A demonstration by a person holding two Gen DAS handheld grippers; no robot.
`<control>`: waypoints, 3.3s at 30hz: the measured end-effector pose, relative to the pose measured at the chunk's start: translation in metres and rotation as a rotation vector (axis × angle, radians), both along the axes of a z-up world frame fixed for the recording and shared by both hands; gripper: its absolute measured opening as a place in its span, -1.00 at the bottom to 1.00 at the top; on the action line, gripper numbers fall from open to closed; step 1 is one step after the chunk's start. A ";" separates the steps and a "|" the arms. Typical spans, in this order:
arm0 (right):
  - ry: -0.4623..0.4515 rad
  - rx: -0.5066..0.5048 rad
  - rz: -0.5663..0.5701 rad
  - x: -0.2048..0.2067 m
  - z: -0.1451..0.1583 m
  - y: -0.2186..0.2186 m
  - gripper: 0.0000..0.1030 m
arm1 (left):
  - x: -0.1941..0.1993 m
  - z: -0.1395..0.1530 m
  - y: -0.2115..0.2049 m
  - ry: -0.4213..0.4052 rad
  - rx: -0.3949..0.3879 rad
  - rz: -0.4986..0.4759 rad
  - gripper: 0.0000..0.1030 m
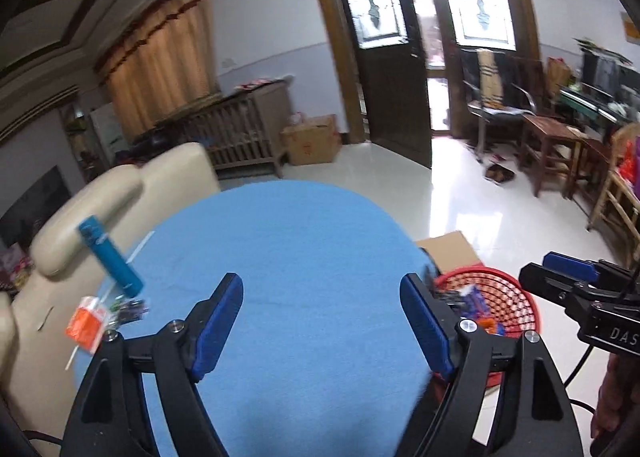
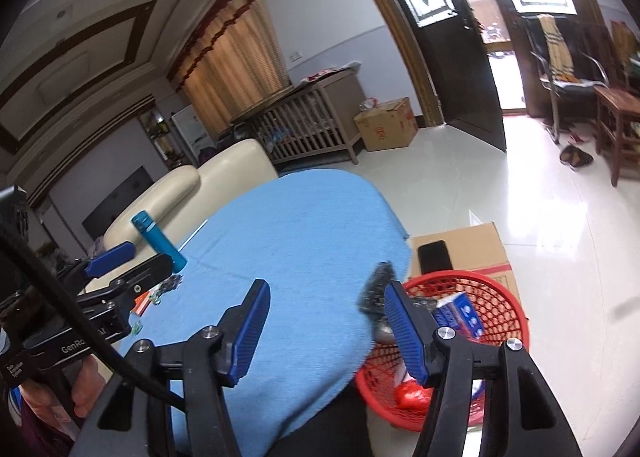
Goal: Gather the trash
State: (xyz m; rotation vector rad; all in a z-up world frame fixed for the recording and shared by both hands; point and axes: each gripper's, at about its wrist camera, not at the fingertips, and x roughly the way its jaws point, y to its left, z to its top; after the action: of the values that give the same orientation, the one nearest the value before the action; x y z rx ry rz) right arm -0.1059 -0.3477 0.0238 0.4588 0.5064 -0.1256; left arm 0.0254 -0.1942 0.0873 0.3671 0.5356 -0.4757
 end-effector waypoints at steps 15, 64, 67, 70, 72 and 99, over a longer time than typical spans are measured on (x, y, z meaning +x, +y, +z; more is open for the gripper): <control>0.004 -0.157 0.156 0.034 0.027 0.117 0.25 | 0.001 0.013 0.116 -0.068 -0.054 0.258 0.59; -0.041 -0.358 0.311 0.050 0.011 0.262 0.25 | -0.006 -0.018 0.243 -0.003 -0.083 0.515 0.59; -0.037 -0.355 0.312 0.051 0.009 0.262 0.25 | -0.006 -0.019 0.244 -0.001 -0.083 0.517 0.59; -0.029 -0.352 0.316 0.053 0.008 0.262 0.25 | -0.005 -0.021 0.245 0.004 -0.083 0.519 0.59; -0.025 -0.354 0.316 0.053 0.006 0.263 0.25 | -0.005 -0.022 0.245 0.007 -0.081 0.520 0.59; -0.002 -0.325 0.308 0.056 0.000 0.258 0.25 | -0.002 -0.029 0.251 0.030 -0.080 0.536 0.59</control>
State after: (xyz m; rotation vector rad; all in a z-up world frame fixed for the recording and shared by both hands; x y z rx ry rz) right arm -0.0497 -0.0899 0.0240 0.0603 0.5372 0.0884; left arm 0.0229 0.0566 0.0585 0.1286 0.6154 0.0159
